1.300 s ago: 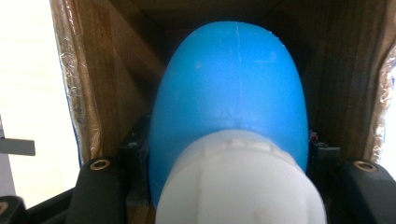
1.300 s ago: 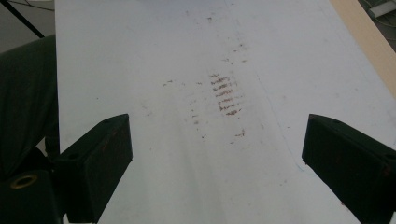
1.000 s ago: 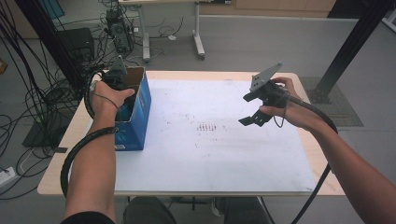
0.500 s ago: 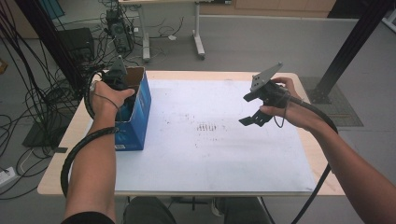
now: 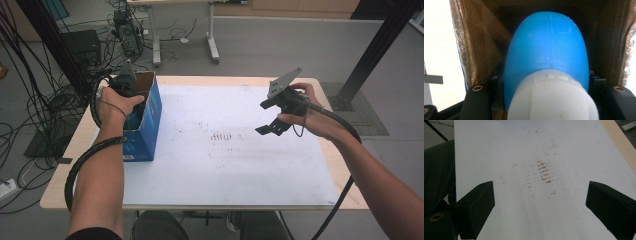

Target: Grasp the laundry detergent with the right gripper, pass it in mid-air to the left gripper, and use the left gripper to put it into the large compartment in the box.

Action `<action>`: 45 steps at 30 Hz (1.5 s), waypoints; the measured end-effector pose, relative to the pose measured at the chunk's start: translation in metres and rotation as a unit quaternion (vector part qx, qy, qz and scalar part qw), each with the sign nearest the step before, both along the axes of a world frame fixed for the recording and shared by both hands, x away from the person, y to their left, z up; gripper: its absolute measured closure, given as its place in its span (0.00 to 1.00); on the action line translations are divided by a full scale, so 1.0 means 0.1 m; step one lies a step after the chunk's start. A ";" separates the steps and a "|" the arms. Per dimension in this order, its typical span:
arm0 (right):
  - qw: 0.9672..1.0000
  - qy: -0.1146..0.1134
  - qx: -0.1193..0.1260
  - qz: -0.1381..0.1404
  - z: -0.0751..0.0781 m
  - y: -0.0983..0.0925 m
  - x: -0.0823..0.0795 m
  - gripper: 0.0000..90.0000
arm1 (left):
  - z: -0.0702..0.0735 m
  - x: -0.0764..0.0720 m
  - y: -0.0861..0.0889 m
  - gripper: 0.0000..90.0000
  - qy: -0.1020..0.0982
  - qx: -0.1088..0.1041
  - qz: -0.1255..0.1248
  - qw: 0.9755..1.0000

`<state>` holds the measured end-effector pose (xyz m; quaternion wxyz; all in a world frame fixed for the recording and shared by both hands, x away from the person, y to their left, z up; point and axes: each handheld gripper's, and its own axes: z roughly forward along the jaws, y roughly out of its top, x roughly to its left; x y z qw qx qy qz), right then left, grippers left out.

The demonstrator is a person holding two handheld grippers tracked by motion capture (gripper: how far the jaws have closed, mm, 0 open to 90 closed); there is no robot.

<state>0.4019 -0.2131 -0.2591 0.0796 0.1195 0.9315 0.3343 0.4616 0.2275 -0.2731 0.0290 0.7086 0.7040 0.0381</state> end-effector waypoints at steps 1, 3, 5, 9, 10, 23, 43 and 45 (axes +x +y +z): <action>1.000 0.001 0.000 0.000 0.00 0.00 0.00 0.09 | 0.00 0.00 0.00 0.41 0.000 0.000 0.000 1.000; 1.000 0.000 -0.002 0.002 0.00 0.01 0.00 0.09 | 0.00 0.00 0.00 0.41 0.001 0.000 0.000 1.000; 1.000 -0.001 -0.001 0.001 0.01 0.01 0.00 0.09 | 0.00 0.00 0.00 0.41 0.001 0.000 0.000 1.000; 1.000 -0.002 -0.001 0.002 0.01 0.01 0.00 0.09 | 0.00 0.00 0.00 0.41 0.000 0.000 0.000 1.000; 1.000 -0.001 0.000 0.002 0.02 0.01 0.00 0.09 | 0.00 0.00 0.00 0.41 0.001 0.001 0.000 1.000; 1.000 -0.001 0.000 0.005 0.01 0.02 0.00 0.09 | 0.00 0.00 -0.02 0.41 0.002 0.003 -0.002 1.000; 1.000 -0.005 0.006 0.009 0.02 0.05 -0.01 0.09 | 0.17 -0.02 -0.04 0.35 -0.016 0.013 -0.012 1.000; 1.000 -0.005 0.007 0.009 0.03 0.05 -0.02 0.09 | 0.19 -0.03 -0.05 0.34 -0.017 0.015 -0.011 1.000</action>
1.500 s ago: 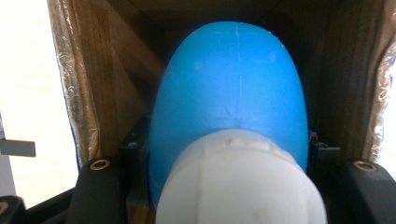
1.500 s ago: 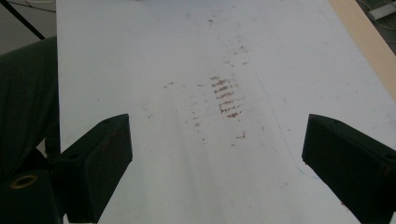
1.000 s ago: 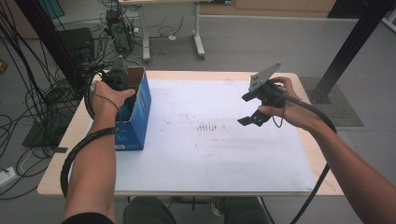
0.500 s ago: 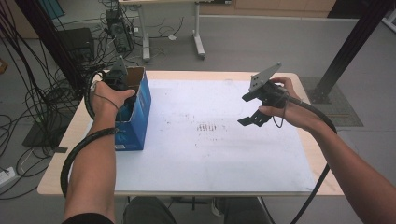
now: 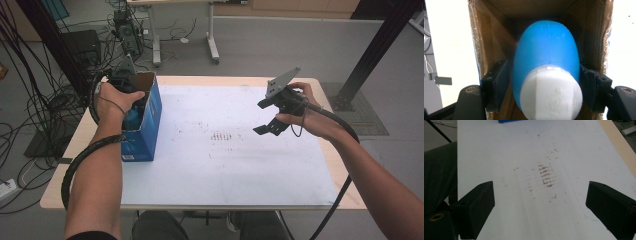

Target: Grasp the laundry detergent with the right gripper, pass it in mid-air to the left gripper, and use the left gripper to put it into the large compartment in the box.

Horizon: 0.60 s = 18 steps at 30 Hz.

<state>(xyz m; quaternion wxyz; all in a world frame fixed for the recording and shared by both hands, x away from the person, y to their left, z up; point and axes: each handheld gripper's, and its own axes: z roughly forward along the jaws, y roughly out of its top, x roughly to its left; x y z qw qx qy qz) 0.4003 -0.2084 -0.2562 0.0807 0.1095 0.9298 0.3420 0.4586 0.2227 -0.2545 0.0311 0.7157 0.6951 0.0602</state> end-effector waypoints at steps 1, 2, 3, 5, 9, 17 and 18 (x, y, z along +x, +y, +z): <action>1.000 0.000 0.000 0.000 0.00 0.00 0.00 0.09 | 0.01 0.00 0.00 0.34 -0.002 0.002 0.000 1.000; 1.000 -0.001 0.001 0.000 0.01 0.00 0.00 0.09 | 0.03 -0.01 0.00 0.33 -0.004 0.001 0.000 1.000; 1.000 -0.001 0.002 -0.001 0.01 -0.01 0.00 0.09 | 0.04 -0.01 0.00 0.33 -0.004 -0.002 -0.001 1.000; 1.000 -0.001 0.001 -0.002 0.01 -0.01 0.01 0.09 | 0.08 -0.02 -0.02 0.32 -0.006 0.001 -0.004 1.000; 1.000 -0.002 0.002 -0.003 0.01 -0.02 0.02 0.09 | 0.15 -0.04 -0.05 0.32 -0.008 0.003 -0.008 1.000; 1.000 0.000 -0.003 -0.005 0.04 -0.03 0.05 0.09 | 0.34 -0.11 -0.06 0.29 -0.013 0.009 -0.016 1.000; 1.000 0.000 -0.004 -0.005 0.04 -0.03 0.06 0.09 | 0.37 -0.12 -0.06 0.28 -0.017 0.008 -0.019 1.000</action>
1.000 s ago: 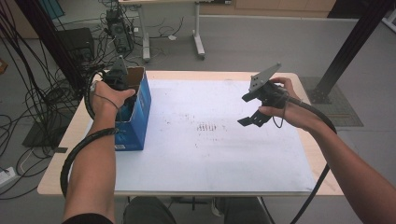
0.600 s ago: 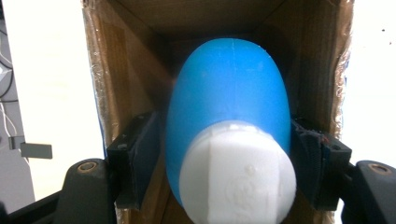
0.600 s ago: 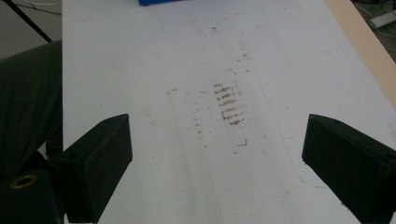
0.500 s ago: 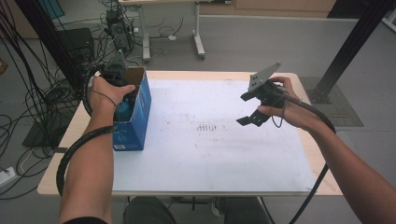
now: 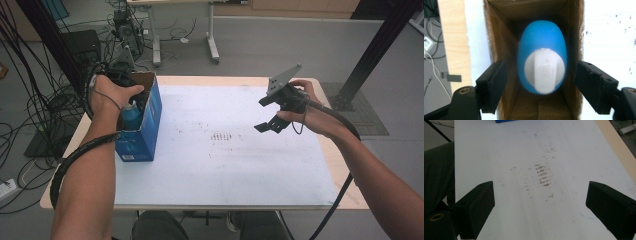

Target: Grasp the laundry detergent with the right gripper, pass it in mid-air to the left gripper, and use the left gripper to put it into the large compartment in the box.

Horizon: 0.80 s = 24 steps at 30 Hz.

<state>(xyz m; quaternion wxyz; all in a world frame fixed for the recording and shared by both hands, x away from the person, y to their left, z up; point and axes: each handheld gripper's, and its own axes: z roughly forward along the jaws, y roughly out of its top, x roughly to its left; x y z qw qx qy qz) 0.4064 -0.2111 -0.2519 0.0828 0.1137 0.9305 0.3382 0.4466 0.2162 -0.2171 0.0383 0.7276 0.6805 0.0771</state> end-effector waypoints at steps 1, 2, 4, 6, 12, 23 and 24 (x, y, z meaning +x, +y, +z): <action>1.000 0.001 -0.001 -0.001 0.01 0.00 0.01 0.09 | 0.04 -0.01 -0.01 0.27 -0.004 -0.002 -0.002 1.000; 1.000 0.001 -0.003 -0.001 0.01 0.00 0.02 0.09 | 0.08 -0.01 -0.02 0.26 -0.008 -0.003 -0.004 1.000; 1.000 0.002 -0.006 -0.003 0.03 0.01 0.03 0.09 | 0.15 -0.03 -0.06 0.24 -0.015 -0.003 -0.011 1.000; 1.000 0.002 -0.013 -0.003 0.03 0.02 0.05 0.09 | 0.21 -0.03 -0.12 0.23 -0.021 -0.003 -0.019 1.000; 1.000 0.005 -0.030 -0.007 0.05 0.04 0.12 0.09 | 0.33 -0.04 -0.43 0.19 -0.030 -0.025 -0.063 0.997; 0.998 0.008 -0.056 -0.016 0.10 0.02 0.24 0.09 | 0.34 -0.07 -0.93 0.15 -0.032 -0.060 -0.125 0.990; 0.998 0.009 -0.060 -0.017 0.10 0.01 0.24 0.09 | 0.34 -0.08 -0.98 0.15 -0.032 -0.064 -0.131 0.989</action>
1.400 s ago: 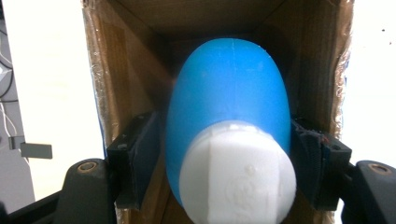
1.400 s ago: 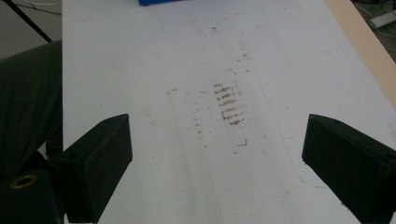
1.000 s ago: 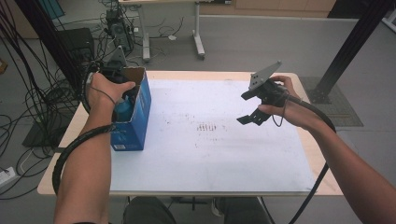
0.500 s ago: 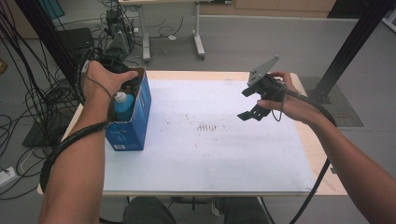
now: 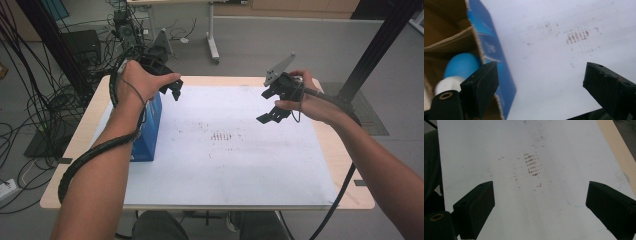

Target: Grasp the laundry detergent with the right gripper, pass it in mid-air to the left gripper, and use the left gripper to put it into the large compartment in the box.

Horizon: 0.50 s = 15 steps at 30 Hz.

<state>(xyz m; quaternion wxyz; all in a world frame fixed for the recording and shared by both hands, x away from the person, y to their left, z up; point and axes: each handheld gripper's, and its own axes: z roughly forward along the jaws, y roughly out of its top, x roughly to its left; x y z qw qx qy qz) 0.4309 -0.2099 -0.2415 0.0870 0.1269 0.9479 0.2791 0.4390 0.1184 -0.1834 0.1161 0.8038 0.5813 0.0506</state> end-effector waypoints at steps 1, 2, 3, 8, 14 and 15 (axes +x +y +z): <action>1.000 0.001 -0.004 -0.001 0.00 -0.01 0.02 0.09 | -0.01 0.00 -0.03 0.15 0.000 -0.001 -0.005 1.000; 1.000 0.002 -0.005 -0.003 0.00 -0.02 0.03 0.09 | -0.02 -0.01 -0.06 0.14 -0.001 -0.004 -0.008 1.000; 1.000 0.003 -0.007 -0.006 0.00 -0.03 0.04 0.09 | -0.03 -0.01 -0.10 0.14 0.001 -0.006 -0.013 1.000; 1.000 0.011 -0.018 -0.018 -0.01 -0.09 0.12 0.09 | -0.12 -0.03 -0.25 0.13 0.006 -0.016 -0.033 0.999; 0.999 0.017 -0.028 -0.031 -0.03 -0.17 0.20 0.09 | -0.22 -0.04 -0.40 0.13 0.011 -0.025 -0.049 0.998; 0.999 0.020 -0.030 -0.035 -0.03 -0.18 0.22 0.09 | -0.23 -0.04 -0.42 0.13 0.011 -0.024 -0.049 0.998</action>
